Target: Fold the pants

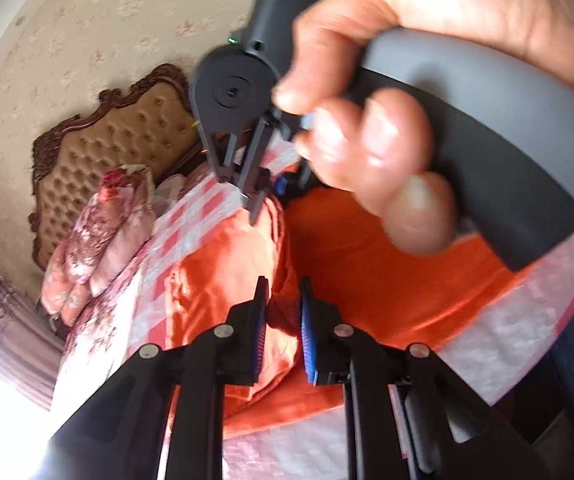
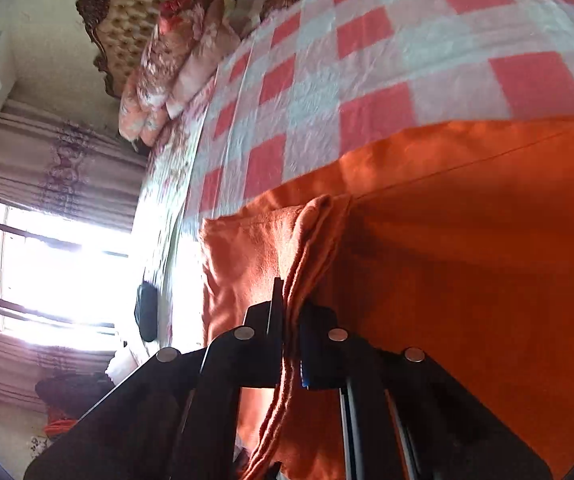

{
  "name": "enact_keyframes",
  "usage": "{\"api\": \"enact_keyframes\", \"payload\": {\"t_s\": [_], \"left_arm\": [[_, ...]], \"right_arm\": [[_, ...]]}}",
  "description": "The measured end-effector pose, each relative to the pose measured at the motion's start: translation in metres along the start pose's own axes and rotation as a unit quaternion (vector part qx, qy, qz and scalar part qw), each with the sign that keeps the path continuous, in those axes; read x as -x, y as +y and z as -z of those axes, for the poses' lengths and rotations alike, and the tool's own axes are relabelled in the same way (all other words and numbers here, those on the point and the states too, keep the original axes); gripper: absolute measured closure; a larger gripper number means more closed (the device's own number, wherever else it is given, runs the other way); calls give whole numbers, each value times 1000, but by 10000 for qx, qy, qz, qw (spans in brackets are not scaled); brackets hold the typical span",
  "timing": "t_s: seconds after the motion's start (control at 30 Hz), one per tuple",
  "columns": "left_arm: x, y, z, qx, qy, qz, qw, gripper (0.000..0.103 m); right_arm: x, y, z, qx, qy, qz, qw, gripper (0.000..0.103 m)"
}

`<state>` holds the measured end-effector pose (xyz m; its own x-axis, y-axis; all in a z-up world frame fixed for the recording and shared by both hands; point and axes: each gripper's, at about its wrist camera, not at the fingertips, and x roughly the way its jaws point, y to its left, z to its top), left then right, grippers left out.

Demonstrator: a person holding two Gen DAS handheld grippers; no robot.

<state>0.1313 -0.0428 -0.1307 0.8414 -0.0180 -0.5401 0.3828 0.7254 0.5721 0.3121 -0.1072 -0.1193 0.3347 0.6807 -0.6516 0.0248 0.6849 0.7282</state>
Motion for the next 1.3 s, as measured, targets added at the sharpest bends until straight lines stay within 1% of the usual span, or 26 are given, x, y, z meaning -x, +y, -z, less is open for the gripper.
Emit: {"api": "enact_keyframes", "payload": {"t_s": [0.13, 0.2, 0.27, 0.37, 0.4, 0.43, 0.47, 0.6, 0.7, 0.77, 0.93, 1.2, 1.3], "left_arm": [[-6, -29, -3, -236, 37, 282, 9993, 90], [-7, -37, -2, -301, 30, 341, 9990, 90], [-8, -42, -2, -273, 50, 353, 9990, 90], [-10, -44, -1, -234, 89, 343, 9991, 90], [-9, -45, 0, -243, 80, 317, 9992, 90], [-7, -46, 0, -244, 62, 301, 9992, 90], [-2, -49, -1, -231, 43, 297, 9993, 90], [9, -42, -5, -178, -117, 372, 9991, 91], [15, -47, -10, -217, -204, 451, 9985, 91], [16, -54, -12, -240, -212, 500, 9982, 91], [18, -62, -14, -266, -218, 582, 9977, 91], [12, -52, -15, -255, -165, 680, 9972, 91], [10, -51, -15, -217, -126, 773, 9967, 91]], "right_arm": [[-5, -27, -1, -251, 132, 58, 9996, 95], [-6, -30, 1, -278, 139, -40, 9995, 93], [-6, -29, 2, -226, 147, -16, 9996, 91], [-10, -21, 1, -160, 98, 45, 9998, 91], [-8, -20, 1, -115, 81, 58, 9999, 92], [-6, -18, 3, -71, 61, 79, 9999, 95], [-3, -17, 4, -66, 46, 57, 10000, 95], [22, -18, 6, 2, -126, -5, 9999, 96], [35, -24, 7, -5, -200, 14, 9998, 96], [34, -30, 8, -37, -187, 130, 9997, 96], [36, -38, 8, -90, -182, 115, 9997, 96], [35, -44, 9, -118, -138, 223, 9996, 96], [31, -44, 8, -125, -101, 284, 9995, 96]]}}
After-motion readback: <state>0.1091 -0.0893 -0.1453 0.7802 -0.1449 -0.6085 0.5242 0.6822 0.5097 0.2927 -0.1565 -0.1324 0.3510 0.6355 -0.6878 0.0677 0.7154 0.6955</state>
